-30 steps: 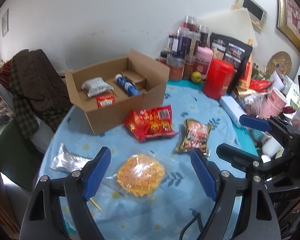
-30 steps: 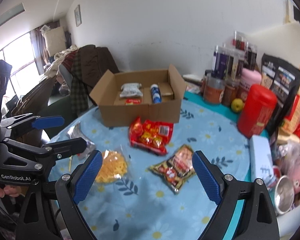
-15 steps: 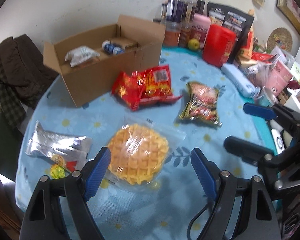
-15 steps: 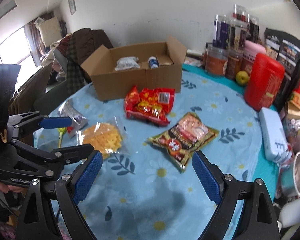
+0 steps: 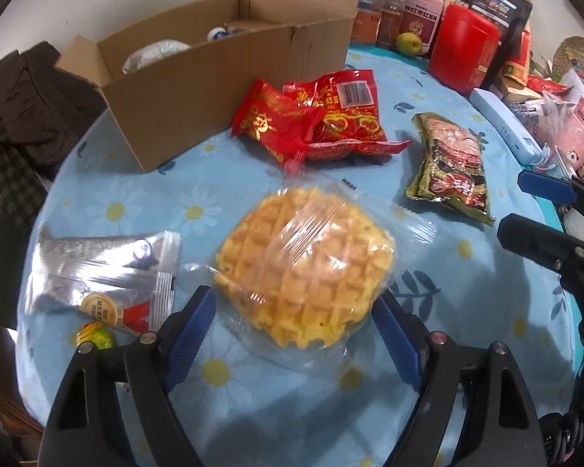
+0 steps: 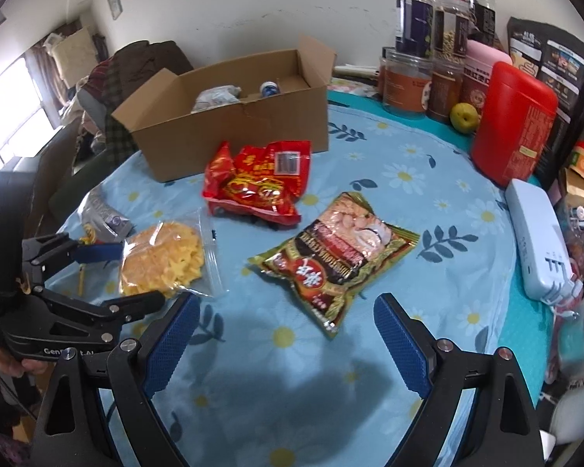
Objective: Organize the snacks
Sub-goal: 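Grasp the wrapped waffle with the left tool while the right tool grasps the cereal packet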
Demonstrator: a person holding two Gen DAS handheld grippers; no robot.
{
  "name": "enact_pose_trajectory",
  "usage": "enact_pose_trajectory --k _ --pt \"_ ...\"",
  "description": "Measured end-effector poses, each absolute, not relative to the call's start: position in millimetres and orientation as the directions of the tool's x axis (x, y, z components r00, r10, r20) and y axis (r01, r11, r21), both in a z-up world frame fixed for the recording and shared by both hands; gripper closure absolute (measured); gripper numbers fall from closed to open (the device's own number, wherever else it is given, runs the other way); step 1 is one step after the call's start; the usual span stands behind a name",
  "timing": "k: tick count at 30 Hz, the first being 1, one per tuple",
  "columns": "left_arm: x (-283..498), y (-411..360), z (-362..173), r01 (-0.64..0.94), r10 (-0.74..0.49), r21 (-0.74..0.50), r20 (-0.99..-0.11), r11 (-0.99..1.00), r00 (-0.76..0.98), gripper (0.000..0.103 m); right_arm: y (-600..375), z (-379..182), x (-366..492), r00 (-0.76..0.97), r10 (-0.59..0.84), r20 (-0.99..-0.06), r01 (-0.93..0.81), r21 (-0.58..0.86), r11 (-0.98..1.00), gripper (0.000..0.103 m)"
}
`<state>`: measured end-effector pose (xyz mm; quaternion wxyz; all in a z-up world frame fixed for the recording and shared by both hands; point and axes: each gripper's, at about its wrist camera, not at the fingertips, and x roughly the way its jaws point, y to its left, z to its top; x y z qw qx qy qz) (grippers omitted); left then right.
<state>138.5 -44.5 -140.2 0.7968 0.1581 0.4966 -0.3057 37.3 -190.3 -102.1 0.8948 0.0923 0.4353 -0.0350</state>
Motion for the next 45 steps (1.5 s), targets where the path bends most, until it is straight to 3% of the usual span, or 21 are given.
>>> enact_pose_trajectory --k 6,8,12,20,25,27,32,38,45 --pt "148.1 -45.5 -134.5 0.629 -0.356 -0.081 -0.876 0.773 0.325 0.021 -209.0 -111.6 54.0 0.577 0.007 -0.817 0.213 0.158 0.964 0.009" --pt "147.6 -46.2 -129.2 0.629 -0.355 -0.061 -0.866 0.775 0.353 0.021 -217.5 -114.3 60.4 0.570 0.014 -0.821 0.243 0.185 0.952 0.000" --pt "151.7 -48.4 -128.1 0.628 -0.351 -0.037 -0.854 0.778 0.385 0.021 -226.6 -120.1 73.2 0.554 0.036 -0.831 0.272 0.222 0.936 0.000" --pt "168.5 -54.9 -138.2 0.645 -0.353 -0.042 -0.863 0.763 0.361 0.020 -228.9 -137.7 100.2 0.501 -0.002 -0.866 0.295 0.168 0.941 0.000" --pt "184.7 -54.8 -150.0 0.618 -0.368 -0.109 -0.877 0.779 0.309 0.011 -232.9 -149.2 108.5 0.482 0.004 -0.876 0.302 0.170 0.938 0.000" --pt "186.0 -55.9 -152.1 0.614 -0.365 -0.107 -0.878 0.782 0.311 0.010 -231.6 -149.5 106.6 0.490 -0.007 -0.871 0.294 0.158 0.943 0.005" --pt "182.5 -57.6 -154.0 0.600 -0.362 -0.091 -0.864 0.795 0.349 0.011 -224.6 -146.5 97.2 0.507 -0.014 -0.862 0.240 0.126 0.963 0.033" --pt "174.2 -56.0 -150.0 0.597 -0.366 -0.092 -0.860 0.797 0.355 0.020 -219.1 -143.1 77.7 0.506 0.034 -0.862 0.192 0.151 0.970 0.054" --pt "150.8 -59.7 -144.3 0.614 -0.377 -0.110 -0.868 0.782 0.325 0.021 -210.4 -139.9 50.8 0.490 0.074 -0.869 0.155 0.170 0.973 0.054"
